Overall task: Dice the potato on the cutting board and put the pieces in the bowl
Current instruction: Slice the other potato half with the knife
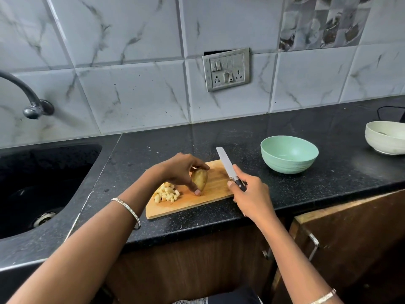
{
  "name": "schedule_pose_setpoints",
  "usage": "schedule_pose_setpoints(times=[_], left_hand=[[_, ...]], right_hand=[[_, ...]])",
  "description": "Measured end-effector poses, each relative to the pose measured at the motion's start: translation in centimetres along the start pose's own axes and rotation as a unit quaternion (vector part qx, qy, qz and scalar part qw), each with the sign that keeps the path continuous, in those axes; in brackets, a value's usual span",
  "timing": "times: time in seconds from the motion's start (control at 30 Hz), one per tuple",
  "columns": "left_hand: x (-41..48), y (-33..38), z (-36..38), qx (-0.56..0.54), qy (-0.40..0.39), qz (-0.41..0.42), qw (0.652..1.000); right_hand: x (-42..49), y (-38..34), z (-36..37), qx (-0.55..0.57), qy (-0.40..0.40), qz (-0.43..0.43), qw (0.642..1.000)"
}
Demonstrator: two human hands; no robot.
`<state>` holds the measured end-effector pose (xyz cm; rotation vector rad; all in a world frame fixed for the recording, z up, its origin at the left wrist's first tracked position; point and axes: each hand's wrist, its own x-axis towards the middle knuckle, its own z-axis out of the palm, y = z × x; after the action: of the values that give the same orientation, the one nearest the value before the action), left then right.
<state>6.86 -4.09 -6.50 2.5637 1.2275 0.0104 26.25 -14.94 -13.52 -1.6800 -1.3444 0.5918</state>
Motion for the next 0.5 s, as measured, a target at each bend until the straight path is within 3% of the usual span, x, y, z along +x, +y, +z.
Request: schedule_pose_setpoints(times=[0.33, 0.5], left_hand=[[0.4, 2.0, 0.5, 0.018, 0.078, -0.083, 0.993], [0.5, 1.9, 1.9, 0.005, 0.119, -0.131, 0.984]], right_hand=[[-0.1, -0.3, -0.2, -0.013, -0.006, -0.005, 1.000], [-0.6, -0.9, -0.1, -0.076, -0.046, -0.032, 0.996]])
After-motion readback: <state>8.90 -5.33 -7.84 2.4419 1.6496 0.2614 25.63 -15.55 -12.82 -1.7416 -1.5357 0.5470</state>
